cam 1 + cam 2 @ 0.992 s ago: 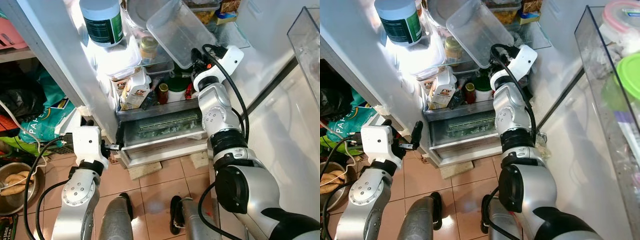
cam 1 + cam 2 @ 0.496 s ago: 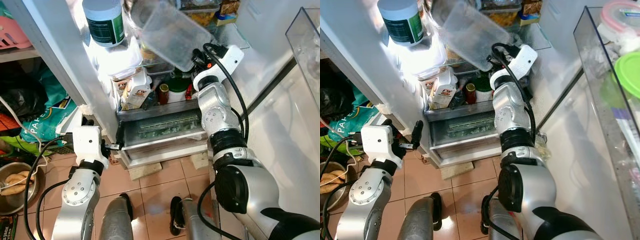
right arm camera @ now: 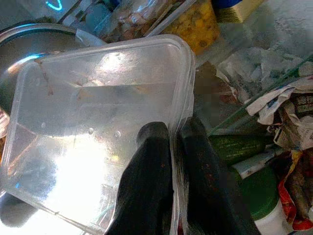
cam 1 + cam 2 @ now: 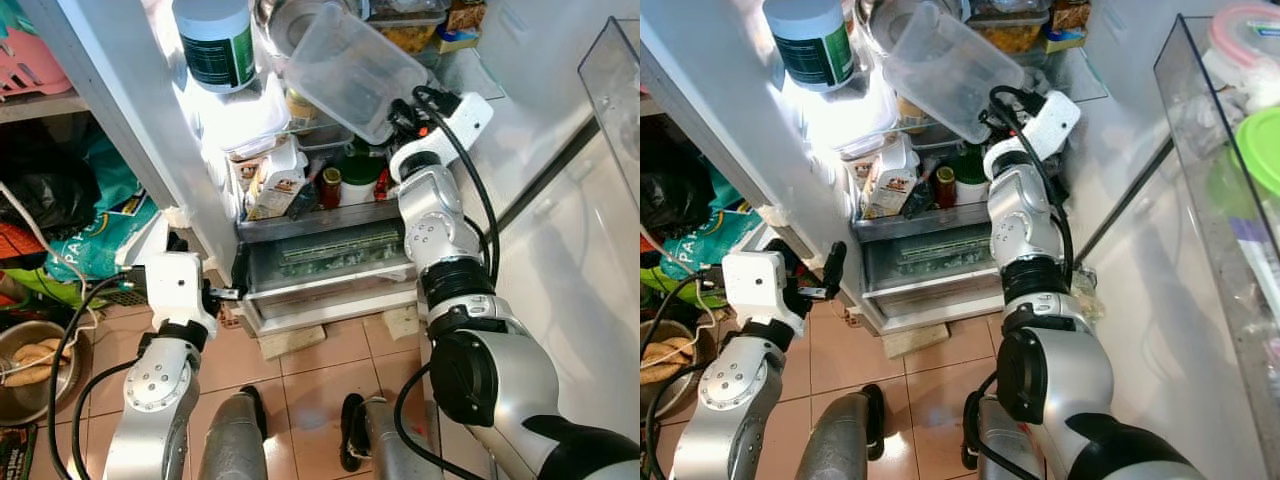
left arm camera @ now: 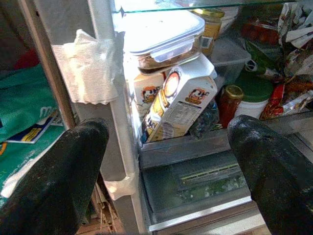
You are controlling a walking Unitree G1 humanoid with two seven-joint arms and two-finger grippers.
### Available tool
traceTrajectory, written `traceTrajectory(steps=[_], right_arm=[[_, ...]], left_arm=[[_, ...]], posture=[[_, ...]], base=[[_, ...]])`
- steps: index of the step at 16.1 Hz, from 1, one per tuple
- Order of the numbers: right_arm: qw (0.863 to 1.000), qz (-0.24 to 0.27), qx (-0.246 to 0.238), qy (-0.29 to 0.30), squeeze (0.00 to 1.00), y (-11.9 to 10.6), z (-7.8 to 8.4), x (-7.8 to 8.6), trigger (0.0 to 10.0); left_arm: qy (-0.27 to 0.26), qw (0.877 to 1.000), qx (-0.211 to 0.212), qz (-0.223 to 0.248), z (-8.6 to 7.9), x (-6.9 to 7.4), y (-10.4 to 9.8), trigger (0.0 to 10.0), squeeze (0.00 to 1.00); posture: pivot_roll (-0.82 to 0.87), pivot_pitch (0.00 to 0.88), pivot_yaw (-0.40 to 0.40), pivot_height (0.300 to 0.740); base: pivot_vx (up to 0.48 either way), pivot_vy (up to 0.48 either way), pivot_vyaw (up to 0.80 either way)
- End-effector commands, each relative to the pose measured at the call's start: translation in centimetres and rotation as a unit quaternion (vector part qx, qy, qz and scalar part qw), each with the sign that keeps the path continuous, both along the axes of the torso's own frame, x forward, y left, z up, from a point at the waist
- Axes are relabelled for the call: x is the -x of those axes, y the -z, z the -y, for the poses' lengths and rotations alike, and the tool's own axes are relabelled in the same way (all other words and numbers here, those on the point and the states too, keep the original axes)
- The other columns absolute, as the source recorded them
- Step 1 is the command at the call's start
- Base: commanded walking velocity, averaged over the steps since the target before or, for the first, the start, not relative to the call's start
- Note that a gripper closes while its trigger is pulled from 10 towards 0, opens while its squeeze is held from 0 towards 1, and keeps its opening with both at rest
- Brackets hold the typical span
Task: Restocking fridge
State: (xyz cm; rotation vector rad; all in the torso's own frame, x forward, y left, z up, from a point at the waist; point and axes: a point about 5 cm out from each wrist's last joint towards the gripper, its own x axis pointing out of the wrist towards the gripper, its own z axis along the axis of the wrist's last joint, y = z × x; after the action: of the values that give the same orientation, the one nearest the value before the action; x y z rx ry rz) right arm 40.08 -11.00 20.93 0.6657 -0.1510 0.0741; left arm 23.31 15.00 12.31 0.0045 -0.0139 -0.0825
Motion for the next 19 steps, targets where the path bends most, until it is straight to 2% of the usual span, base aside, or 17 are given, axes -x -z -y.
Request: traceTrajectory(steps=[1,6,10,11,12,15,16,17,18,19], right_arm=[[0.999,0.0,-0.022,0.039,0.0,-0.5,1.5,-0.2,0.0],[0.994,-0.011,-0.053,0.097,0.0,-2.7,2.2,-1.3,0.0],[0.991,-0.02,-0.069,0.112,0.0,-4.9,0.6,-1.9,0.0],[0.991,-0.023,-0.077,0.11,0.0,-5.4,-0.1,-2.0,1.6],[0.99,-0.026,-0.091,0.105,0.0,-6.0,-1.0,-2.0,1.3],[0.99,-0.022,-0.115,0.082,0.0,-7.3,-3.1,-1.9,2.9],[0.99,-0.021,-0.123,0.069,0.0,-7.6,-4.1,-1.8,4.5],[0.99,-0.022,-0.128,0.06,0.0,-7.6,-4.7,-1.7,5.7],[0.99,-0.024,-0.13,0.05,0.0,-7.4,-5.3,-1.6,8.3],[0.99,-0.024,-0.135,0.037,0.0,-7.3,-5.8,-1.5,9.9]], left_arm=[[-0.001,1.0,-0.003,-0.007,-0.3,0.1,0.4,10.0,0.0],[0.003,1.0,-0.001,-0.006,0.1,0.5,0.3,10.0,0.0],[-0.005,1.0,0.002,-0.024,0.3,2.5,0.5,10.0,0.0],[-0.007,1.0,0.003,-0.03,0.3,3.1,0.5,10.0,0.0],[-0.01,0.999,0.004,-0.036,0.3,3.6,0.6,10.0,0.0],[-0.015,0.999,0.005,-0.049,0.2,4.4,0.7,10.0,0.0],[-0.013,0.998,0.007,-0.054,0.4,4.8,0.7,10.0,0.0],[-0.011,0.998,0.008,-0.057,0.6,5.0,0.7,10.0,0.0],[-0.01,0.998,0.008,-0.06,0.7,5.2,0.7,10.0,0.0],[-0.01,0.998,0.008,-0.062,0.7,5.3,0.7,10.0,0.0]], posture=[[0.22,0.182,0.006,0.74],[0.23,0.198,0.009,0.74],[0.27,0.255,-0.004,0.74],[0.28,0.275,-0.011,0.74],[0.29,0.29,-0.015,0.74],[0.29,0.318,-0.017,0.74],[0.29,0.325,-0.016,0.74],[0.29,0.332,-0.015,0.74],[0.29,0.335,-0.014,0.74],[0.29,0.336,-0.014,0.74]], base=[[0.0,0.0,0.0],[0.0,0.0,0.0],[0.0,0.0,0.0],[0.0,0.0,0.0],[0.0,0.0,0.0],[0.0,0.0,0.0],[0.0,0.0,0.0],[0.0,0.0,0.0],[0.0,0.0,0.0],[0.0,0.0,0.0]])
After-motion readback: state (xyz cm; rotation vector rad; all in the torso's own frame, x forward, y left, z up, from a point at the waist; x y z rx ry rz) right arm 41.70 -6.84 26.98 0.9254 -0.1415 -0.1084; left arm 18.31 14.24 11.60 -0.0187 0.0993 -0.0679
